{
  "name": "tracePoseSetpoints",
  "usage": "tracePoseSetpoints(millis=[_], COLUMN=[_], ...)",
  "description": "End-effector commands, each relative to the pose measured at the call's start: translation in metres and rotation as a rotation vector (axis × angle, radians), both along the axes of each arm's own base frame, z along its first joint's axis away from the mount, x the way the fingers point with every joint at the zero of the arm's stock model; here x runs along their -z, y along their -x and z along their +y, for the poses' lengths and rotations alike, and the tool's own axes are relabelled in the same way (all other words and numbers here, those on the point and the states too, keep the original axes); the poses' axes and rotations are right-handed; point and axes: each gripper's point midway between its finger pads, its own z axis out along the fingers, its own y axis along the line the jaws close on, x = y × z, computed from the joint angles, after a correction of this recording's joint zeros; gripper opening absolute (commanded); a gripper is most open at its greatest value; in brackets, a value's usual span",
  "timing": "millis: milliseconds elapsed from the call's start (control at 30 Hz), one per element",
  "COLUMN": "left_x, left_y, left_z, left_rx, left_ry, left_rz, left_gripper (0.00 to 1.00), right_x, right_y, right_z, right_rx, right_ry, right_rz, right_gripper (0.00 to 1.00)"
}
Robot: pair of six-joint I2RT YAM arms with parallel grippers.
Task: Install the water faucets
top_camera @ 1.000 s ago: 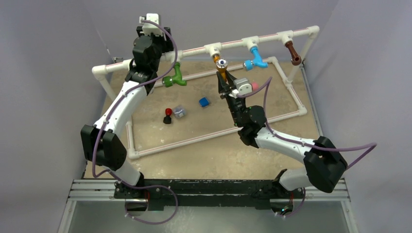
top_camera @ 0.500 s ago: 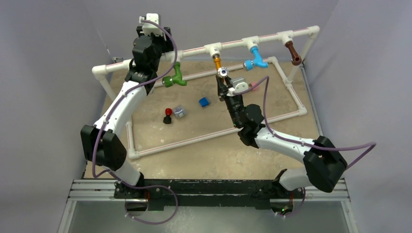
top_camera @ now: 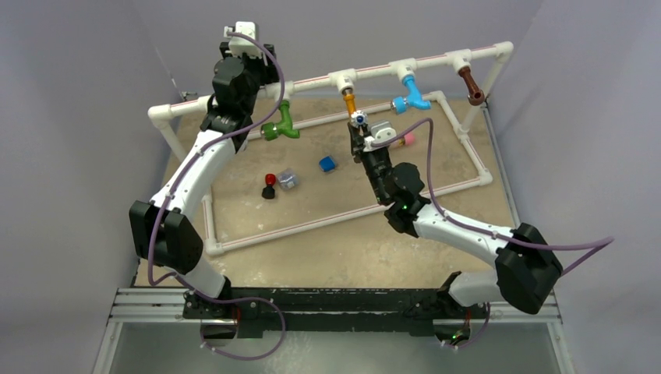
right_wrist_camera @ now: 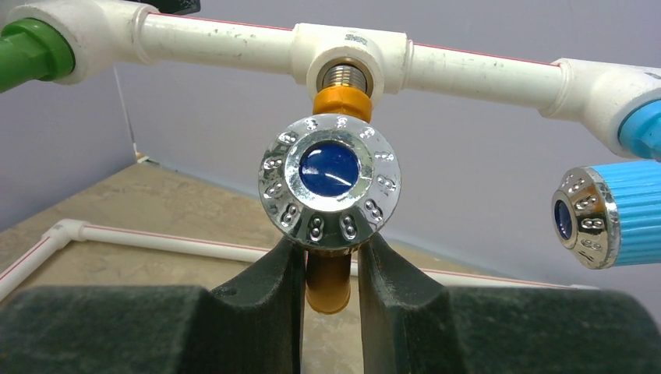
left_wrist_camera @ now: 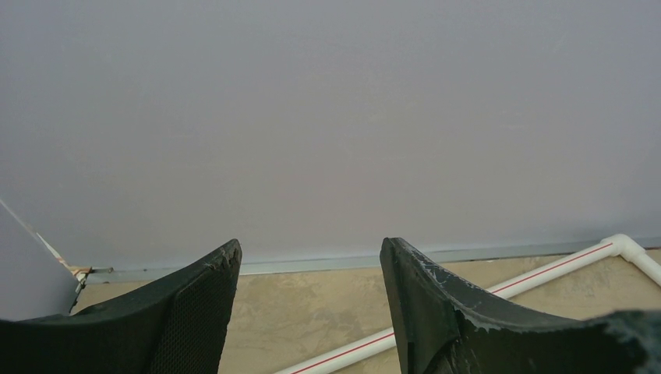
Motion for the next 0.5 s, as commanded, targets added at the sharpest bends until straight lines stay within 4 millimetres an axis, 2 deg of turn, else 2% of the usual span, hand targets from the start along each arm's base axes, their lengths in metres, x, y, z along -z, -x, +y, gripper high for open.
tracePoseSetpoints(millis=[0, 267, 467], left_x=[0.064, 0.064, 0.064], left_y=[0.006, 0.006, 0.006], left_z=[-0.013, -0.013, -0.013], left_rx=[0.065, 0.066, 0.066], left_ry=[-0.063, -0.063, -0.064], left_rz=[0.199, 0.197, 0.198], left_gripper=[0.65, 0.65, 0.65], right_x=[-0.057, -0.064, -0.084], right_y=[0.007, 0.002, 0.012], right_z=[-0.013, -0.009, -0.019], right_rx=[0.008, 0.010, 0.007], right_ry=[-0.116, -0.077, -0.104], right_rz=[-0.089, -0.003, -0.012], right_gripper=[0.00, 0.00, 0.00])
